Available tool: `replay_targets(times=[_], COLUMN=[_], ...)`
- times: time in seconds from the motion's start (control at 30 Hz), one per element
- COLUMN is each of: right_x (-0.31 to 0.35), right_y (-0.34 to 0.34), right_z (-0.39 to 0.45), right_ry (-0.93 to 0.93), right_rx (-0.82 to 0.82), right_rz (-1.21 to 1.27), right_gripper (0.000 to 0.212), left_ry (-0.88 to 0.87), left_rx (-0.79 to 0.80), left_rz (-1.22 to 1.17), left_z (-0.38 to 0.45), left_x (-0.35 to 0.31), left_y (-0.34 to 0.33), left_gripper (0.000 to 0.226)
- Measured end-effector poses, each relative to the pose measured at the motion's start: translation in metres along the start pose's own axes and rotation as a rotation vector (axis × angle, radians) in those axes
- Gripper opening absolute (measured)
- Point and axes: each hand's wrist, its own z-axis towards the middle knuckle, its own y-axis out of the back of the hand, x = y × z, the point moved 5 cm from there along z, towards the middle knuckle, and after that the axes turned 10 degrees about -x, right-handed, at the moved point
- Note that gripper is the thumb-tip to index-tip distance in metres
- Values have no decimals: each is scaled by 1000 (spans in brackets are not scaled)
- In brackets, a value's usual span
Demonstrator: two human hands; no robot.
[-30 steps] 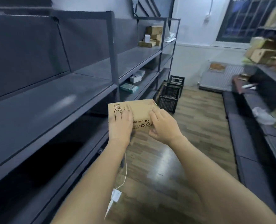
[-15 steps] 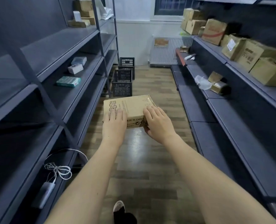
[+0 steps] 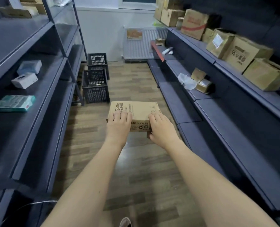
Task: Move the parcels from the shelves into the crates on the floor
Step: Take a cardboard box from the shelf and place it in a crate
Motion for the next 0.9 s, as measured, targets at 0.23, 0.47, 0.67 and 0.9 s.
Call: replay_targets(times=[0.23,0.47,0.67,0.9], right_x=[-25,-68,-131,-171], right_y=[-56,-139,-201,-267], right_z=[83,177,285,394], right_ry=[-19,16,18,54], right_rx=[5,39,54,56], right_rz=[-40,-64,13,89], right_gripper=[45,67,68,71], left_ry=[-23,-25,10,74], left_rx=[1,-49,-8,45], left_rz=[-58,-136,-143,-113], left_z=[77,176,296,401], left_x=[25,41,52,81], left_y=[-59,-135,-192,-251], left_gripper=[82,82,86,76])
